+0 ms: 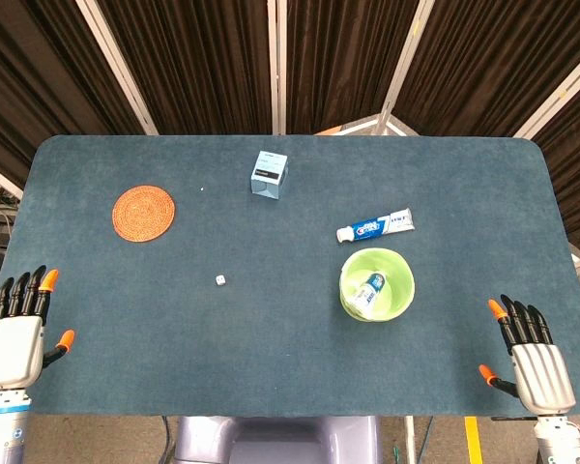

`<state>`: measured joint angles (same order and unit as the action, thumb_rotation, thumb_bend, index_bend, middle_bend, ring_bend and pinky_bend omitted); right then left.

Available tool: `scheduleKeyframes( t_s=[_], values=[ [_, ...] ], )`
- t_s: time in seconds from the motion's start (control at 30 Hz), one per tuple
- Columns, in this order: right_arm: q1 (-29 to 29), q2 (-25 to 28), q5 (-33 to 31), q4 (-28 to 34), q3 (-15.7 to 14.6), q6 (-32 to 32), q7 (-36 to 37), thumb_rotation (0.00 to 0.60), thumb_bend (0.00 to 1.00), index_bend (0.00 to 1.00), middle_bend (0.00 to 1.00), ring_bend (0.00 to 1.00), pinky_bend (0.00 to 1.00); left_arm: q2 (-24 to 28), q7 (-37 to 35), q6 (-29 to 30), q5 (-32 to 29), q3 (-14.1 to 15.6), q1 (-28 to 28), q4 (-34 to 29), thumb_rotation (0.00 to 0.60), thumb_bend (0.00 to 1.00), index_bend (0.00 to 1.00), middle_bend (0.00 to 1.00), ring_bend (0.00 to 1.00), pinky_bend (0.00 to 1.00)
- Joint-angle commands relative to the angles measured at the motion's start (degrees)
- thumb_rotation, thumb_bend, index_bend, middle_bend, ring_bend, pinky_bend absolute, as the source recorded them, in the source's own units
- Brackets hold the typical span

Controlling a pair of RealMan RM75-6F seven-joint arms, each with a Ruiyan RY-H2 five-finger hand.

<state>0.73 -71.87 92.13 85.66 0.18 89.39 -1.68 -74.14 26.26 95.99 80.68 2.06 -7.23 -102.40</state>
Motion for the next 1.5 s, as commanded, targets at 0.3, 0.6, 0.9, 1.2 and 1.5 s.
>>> scheduleKeyframes(
  t_s=[0.3,0.6,0.9,1.2,1.5],
  values=[
    [0.0,0.3,0.8,0.6,-0.5,-0.1,-0.1,0.6,0.07,0.0,0.0,0.0,0.0,-2.2,2.1,-4.7,-3.0,-2.5,-0.6,2.8,0.6,0.26,0.03,0.0,0.0,0.0],
    [0.3,0.4,1.0,1.1,-0.9,-1.0,-0.2,0.6,0.07,0.0,0.0,0.0,0.0,-4.0,6.7,-14.4,-8.0,-7.9,-7.2,3.4,0.6,0.29,0.14,0.0,0.0,0.0],
    [0.7,0.7,0.5,1.3,-0.8,-1.9,0.3,0.6,0.07,0.0,0.0,0.0,0.0,-5.7,8.2,-29.7,-5.0,-9.5,-18.9,11.6,0.6,0.3,0.26,0.0,0.0,0.0],
    [1.0,1.4,-0.8,1.8,-0.3,-2.7,1.3,0.6,0.07,0.0,0.0,0.0,0.0,-12.5,2.7,-41.2,-2.4,-10.6,-29.1,23.4,0.6,0.3,0.34,0.0,0.0,0.0],
    [1.2,2.2,-2.2,2.0,0.6,-3.0,2.6,0.6,0.07,0.0,0.0,0.0,0.0,-17.4,3.3,-46.1,-1.7,-10.5,-35.0,28.8,0.6,0.29,0.35,0.0,0.0,0.0]
  ],
)
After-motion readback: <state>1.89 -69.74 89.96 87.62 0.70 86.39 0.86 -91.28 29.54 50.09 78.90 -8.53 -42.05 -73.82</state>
